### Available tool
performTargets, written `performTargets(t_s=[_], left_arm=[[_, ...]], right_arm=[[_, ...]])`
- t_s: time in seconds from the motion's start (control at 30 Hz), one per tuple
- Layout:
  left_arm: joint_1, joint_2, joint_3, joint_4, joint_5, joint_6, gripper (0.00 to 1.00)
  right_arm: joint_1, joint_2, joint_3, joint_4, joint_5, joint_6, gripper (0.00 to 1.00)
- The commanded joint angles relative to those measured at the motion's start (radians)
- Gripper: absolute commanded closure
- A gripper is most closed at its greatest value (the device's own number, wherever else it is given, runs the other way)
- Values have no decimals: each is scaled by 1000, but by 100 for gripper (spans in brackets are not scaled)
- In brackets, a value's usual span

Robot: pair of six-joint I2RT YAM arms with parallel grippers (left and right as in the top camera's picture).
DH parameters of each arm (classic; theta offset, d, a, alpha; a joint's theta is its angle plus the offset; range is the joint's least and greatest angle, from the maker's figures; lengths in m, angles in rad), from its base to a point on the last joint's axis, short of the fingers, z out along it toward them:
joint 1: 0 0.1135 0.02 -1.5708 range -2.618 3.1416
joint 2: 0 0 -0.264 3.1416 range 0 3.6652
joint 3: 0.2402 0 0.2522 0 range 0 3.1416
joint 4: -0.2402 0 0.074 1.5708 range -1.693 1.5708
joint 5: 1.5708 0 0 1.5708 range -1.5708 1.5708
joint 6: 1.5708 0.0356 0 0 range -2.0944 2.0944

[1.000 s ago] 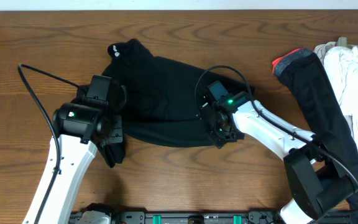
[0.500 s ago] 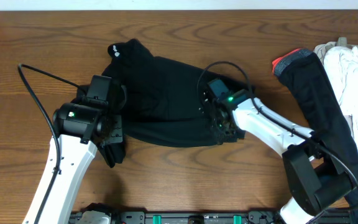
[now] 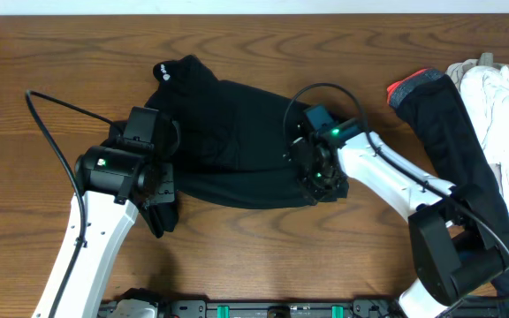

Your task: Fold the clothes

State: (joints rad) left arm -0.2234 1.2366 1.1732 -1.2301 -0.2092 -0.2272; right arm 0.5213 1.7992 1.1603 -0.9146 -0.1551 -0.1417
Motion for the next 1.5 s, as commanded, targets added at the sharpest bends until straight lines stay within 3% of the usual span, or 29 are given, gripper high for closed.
performTargets(t_s=[0.0,0.2,0.63,0.8,1.1,1.47], left_arm=[[6,-8,24,1,-8,18,94],[6,-8,24,1,-8,18,94],[6,-8,24,2,-8,18,94],[6,-8,24,2,-8,18,94],[6,-8,24,2,-8,18,94],[6,-8,24,6,-8,23,94]], right_arm=[[32,-19,-5,13,-13,-32,50],[55,-13,-53,69,61,-3,50],[55,-13,-116,166,100,34,63],[55,-14,-116,164,94,33,62],[55,-15,-113,163,97,33,99],[34,-16,18,138,96,82,99]])
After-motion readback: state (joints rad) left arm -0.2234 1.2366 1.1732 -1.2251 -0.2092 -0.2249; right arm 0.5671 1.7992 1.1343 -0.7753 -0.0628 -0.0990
